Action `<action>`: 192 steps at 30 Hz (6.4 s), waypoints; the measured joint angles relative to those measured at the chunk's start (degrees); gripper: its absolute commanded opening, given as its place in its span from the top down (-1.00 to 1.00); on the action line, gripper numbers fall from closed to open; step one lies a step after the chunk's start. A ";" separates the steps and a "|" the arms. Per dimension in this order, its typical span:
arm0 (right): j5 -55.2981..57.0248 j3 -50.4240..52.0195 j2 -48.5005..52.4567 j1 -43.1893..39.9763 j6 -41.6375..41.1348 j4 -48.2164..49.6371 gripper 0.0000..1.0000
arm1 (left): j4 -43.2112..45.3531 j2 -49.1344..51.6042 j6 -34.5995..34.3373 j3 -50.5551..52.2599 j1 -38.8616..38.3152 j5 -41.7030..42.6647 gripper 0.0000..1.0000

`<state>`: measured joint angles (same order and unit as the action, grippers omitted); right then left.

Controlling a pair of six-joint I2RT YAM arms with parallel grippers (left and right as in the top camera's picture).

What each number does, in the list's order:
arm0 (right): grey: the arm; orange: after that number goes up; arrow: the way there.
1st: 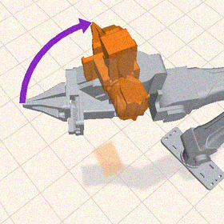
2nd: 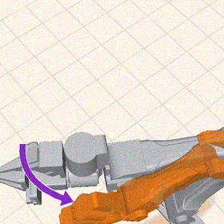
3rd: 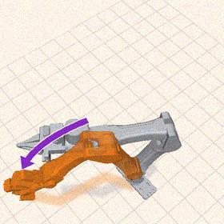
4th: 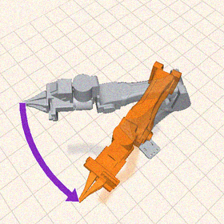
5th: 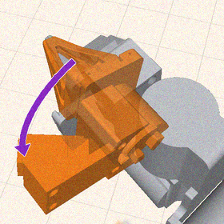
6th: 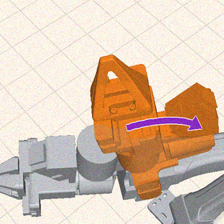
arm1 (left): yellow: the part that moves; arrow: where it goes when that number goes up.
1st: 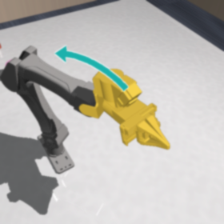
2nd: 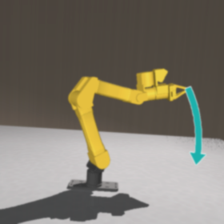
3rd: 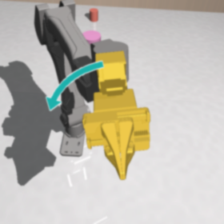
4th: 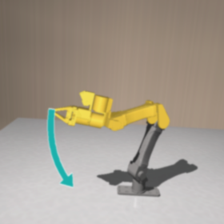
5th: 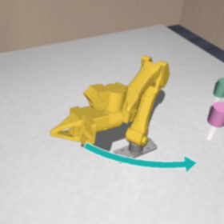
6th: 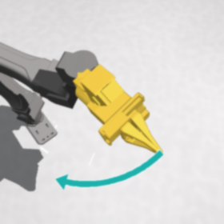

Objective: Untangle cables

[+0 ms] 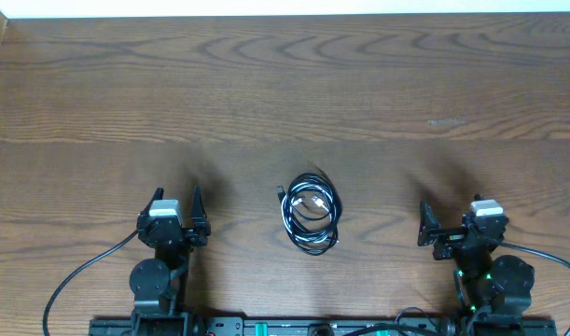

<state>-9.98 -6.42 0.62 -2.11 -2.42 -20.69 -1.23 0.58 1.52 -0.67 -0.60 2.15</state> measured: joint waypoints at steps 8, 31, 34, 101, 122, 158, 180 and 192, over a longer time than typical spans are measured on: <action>0.00 0.00 0.00 0.00 0.00 0.00 -0.99 | 0.00 0.00 0.00 -0.02 0.00 0.00 -0.35; 0.00 0.00 0.00 0.00 0.00 0.00 -0.99 | 0.00 0.00 0.00 0.00 0.00 0.00 -0.35; 0.00 0.00 0.00 0.00 0.02 0.00 -0.98 | 0.00 0.00 0.00 0.00 0.00 0.00 -0.35; -23.96 -43.39 35.30 0.00 -6.01 -26.18 -0.98 | -18.62 26.67 -20.70 -40.02 -0.04 26.27 -0.34; -25.81 -63.76 68.11 6.67 -4.37 -54.66 -0.99 | -45.90 32.83 -20.65 -46.95 -0.11 41.27 -0.35; 8.98 -61.96 102.12 36.54 -31.04 -27.58 -0.62 | -75.69 47.01 -7.21 -70.31 -4.76 33.42 -0.33; 10.29 -57.22 103.06 45.70 -32.02 -23.78 0.79 | -75.23 47.01 -6.97 -70.31 -4.76 33.40 0.24; 10.69 -57.20 102.88 45.70 -33.22 -23.15 0.98 | -75.25 47.01 -6.84 -70.31 -4.76 33.22 0.85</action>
<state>0.71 -63.61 103.50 43.59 -35.64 -43.83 -76.49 47.59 -5.32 -70.98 -5.37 35.38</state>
